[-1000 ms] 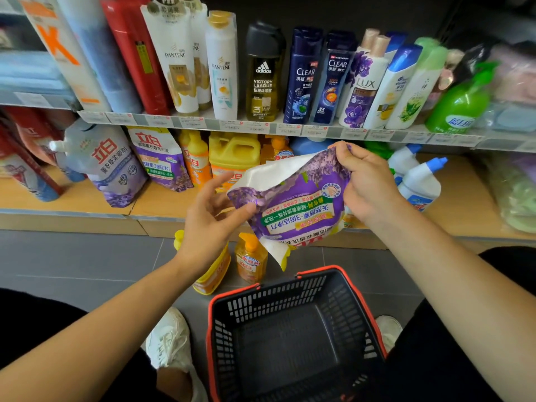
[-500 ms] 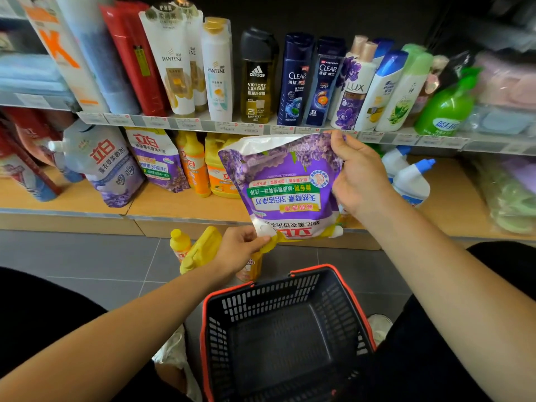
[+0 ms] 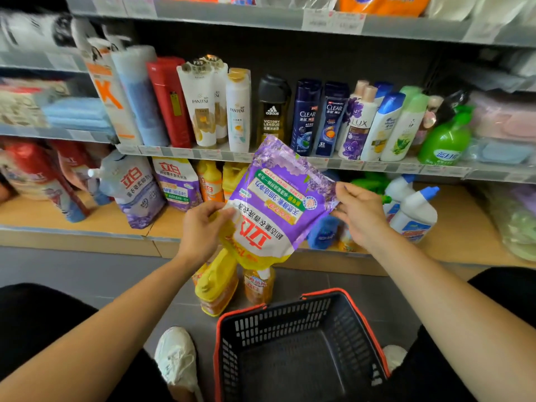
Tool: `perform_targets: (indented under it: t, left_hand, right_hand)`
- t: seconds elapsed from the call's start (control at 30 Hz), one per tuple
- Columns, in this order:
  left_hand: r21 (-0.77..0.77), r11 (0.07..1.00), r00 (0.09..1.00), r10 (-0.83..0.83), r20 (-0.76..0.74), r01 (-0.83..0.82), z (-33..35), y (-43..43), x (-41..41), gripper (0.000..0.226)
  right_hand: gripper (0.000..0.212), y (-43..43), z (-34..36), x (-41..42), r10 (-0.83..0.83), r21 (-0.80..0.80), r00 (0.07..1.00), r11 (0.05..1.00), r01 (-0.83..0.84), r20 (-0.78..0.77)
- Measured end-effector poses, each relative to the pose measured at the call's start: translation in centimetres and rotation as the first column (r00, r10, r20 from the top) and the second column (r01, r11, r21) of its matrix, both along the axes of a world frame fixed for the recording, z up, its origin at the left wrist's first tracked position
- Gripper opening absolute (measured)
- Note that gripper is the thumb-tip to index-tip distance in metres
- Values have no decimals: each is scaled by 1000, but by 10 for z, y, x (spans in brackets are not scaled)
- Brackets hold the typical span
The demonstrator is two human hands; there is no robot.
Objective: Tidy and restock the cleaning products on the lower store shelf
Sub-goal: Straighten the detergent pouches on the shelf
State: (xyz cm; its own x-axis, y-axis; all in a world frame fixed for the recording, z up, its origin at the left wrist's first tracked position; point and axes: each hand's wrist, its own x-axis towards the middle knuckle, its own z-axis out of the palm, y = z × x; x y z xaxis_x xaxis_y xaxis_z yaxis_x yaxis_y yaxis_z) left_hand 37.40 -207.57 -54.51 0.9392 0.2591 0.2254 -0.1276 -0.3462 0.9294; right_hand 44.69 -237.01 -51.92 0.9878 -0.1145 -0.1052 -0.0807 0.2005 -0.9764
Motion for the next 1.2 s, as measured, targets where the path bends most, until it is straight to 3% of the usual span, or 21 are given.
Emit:
perform_targets:
  t: [0.13, 0.3, 0.47, 0.53, 0.6, 0.7, 0.8, 0.87, 0.97, 1.2]
  left_hand:
    - [72, 996, 994, 54, 95, -61, 25, 27, -1, 8]
    - [150, 977, 960, 109, 260, -151, 59, 53, -2, 17]
    - [241, 964, 944, 25, 329, -110, 90, 75, -11, 30]
    - [79, 970, 894, 179, 410, -230, 108, 86, -11, 47]
    - [23, 948, 836, 268, 479, -318, 138, 105, -3, 51]
    - [154, 965, 891, 128, 435, -214, 162, 131, 2, 47]
    - [315, 939, 971, 64, 231, -137, 131, 150, -1, 48]
    - [397, 916, 996, 33, 79, -62, 99, 164, -6, 48]
    - [429, 903, 995, 43, -92, 0, 60, 185, -11, 46]
    - [400, 917, 970, 90, -224, 8, 12, 215, 7, 36]
  right_hand:
    - [8, 9, -15, -2, 48, -226, 998, 973, -54, -35]
    - [8, 43, -21, -21, 264, -474, 956, 830, -294, -129]
    - [8, 100, 14, -28, 385, -610, 923, 729, -309, -8]
    - [14, 123, 22, -23, 451, -728, 891, 629, -273, 56]
    - [27, 144, 20, -18, 541, -813, 840, 512, -278, 54]
    - [55, 181, 1, -15, 687, -862, 721, 311, -399, -86]
    - [67, 219, -36, -16, 741, -877, 649, 184, -444, -173]
    - [67, 241, -60, -15, 758, -873, 628, 173, -456, -177]
    - [60, 266, -82, -7, 745, -846, 648, 237, -478, -158]
    - [55, 300, -100, 33, 715, -802, 692, 353, -482, -101]
